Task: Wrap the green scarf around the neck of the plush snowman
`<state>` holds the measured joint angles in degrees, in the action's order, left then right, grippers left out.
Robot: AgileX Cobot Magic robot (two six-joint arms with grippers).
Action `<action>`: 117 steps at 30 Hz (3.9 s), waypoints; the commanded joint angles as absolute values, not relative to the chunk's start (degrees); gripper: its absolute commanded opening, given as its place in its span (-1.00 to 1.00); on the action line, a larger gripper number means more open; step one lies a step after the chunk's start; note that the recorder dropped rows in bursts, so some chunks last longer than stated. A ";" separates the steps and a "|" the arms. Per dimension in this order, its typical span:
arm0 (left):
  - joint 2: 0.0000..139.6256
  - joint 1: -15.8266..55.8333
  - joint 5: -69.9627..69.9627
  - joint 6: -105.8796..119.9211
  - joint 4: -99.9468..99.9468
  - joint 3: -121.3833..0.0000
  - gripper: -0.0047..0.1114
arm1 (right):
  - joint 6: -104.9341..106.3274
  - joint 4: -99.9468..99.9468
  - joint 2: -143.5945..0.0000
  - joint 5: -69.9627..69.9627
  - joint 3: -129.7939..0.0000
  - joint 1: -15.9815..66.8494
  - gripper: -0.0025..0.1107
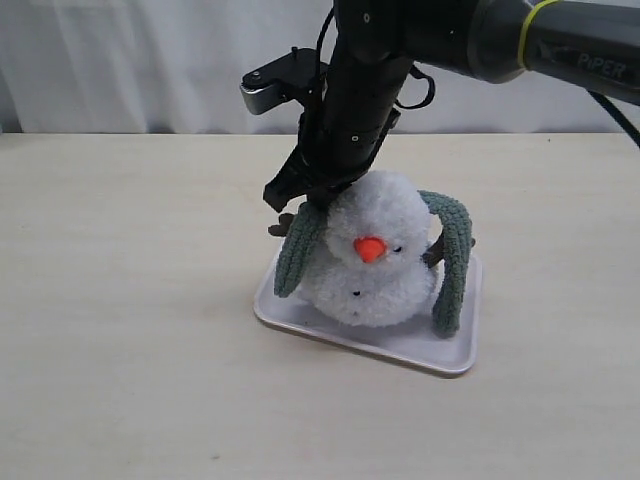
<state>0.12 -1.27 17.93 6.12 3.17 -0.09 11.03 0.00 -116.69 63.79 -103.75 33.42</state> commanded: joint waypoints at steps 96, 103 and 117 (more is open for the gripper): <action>0.00 -1.37 17.54 5.74 3.04 0.00 -0.92 | 23.93 49.35 -122.17 52.56 -83.25 52.81 -0.88; 0.00 -1.37 17.54 5.74 3.04 0.00 -0.92 | 22.74 47.79 -118.47 51.76 -83.25 52.81 -0.88; 0.00 -1.37 17.54 5.74 3.04 0.00 -0.92 | 25.58 34.71 -110.31 49.97 -83.25 52.81 -0.89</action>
<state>0.12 -1.27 17.93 6.12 3.17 -0.09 23.67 39.16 -111.52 49.70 -83.33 52.73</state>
